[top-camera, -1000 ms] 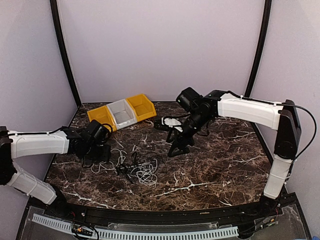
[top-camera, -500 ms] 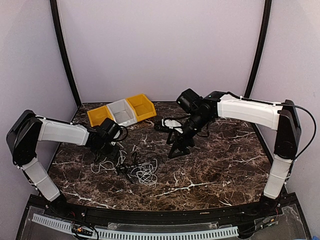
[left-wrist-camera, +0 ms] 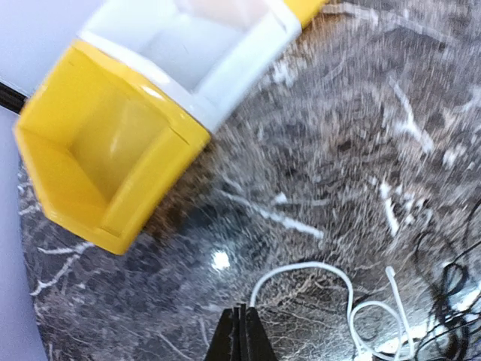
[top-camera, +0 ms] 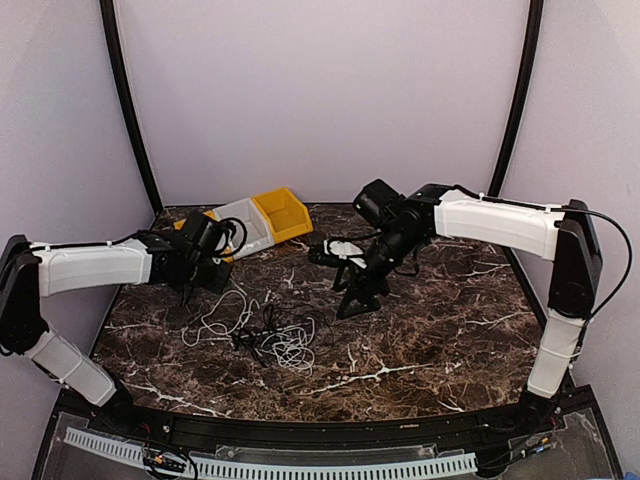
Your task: Untangle the cables
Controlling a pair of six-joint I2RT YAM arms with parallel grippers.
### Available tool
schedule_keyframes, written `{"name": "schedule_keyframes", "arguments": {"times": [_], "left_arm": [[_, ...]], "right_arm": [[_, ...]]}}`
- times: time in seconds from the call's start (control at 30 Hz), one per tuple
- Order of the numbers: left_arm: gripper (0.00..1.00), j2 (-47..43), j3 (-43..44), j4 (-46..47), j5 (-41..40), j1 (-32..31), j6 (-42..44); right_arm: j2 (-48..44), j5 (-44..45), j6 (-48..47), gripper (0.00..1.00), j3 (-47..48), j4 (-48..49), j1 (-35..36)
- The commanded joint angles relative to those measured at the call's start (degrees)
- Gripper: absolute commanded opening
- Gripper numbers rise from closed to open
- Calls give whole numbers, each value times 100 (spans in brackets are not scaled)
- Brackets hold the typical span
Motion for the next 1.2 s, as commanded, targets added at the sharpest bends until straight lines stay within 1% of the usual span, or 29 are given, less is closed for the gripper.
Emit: {"name": "schedule_keyframes", "arguments": {"times": [0.0,0.13,0.2,0.27,0.3,0.33,0.37,0.4,0.43,0.47,0.53,0.63,0.7,0.9,1.07,1.17], "left_arm": [[0,-1013,794,-488,-324,28,22],[0,-1516,1380,-919,-288,31,-21],[0,-1669,1510,-1017,-77,33,44],[22,-1625,1484,-1219,-36,34,78],[39,-1434,1455,-1317,-43,32,71],[45,-1151,1378,-1516,-78,32,22],[55,-1002,1324,-1619,-93,36,-169],[58,-670,1309,-1842,-71,37,-278],[63,-537,1308,-1940,-27,34,-470],[65,-318,1288,-2030,60,32,-543],[66,-202,1111,-1876,78,36,-607],[65,-182,686,-1395,226,36,-352],[64,-84,555,-1139,367,40,-188],[64,561,493,-748,388,36,541],[55,1088,666,-553,328,31,1188],[50,1326,746,-446,288,37,1403]], "right_arm": [[66,-113,-59,83,-46,68,-25],[90,-126,-60,82,-29,56,-21],[81,-129,-54,82,-29,55,-20],[82,-140,-55,82,-35,54,-16],[88,-137,-61,82,-37,52,-20],[86,-146,-53,82,-37,56,-19],[85,-142,-62,82,-37,53,-20],[86,-142,-57,82,-44,54,-20],[85,-142,-56,82,-50,56,-21],[74,-142,-55,82,-59,56,-21],[72,-146,-52,82,-64,56,-21],[92,-167,-57,82,-77,71,-19],[118,-190,-65,82,-79,64,-20],[182,-212,-80,82,-73,37,-21],[186,-210,-86,82,-73,36,-21],[189,-212,-82,82,-73,23,-21]]}}
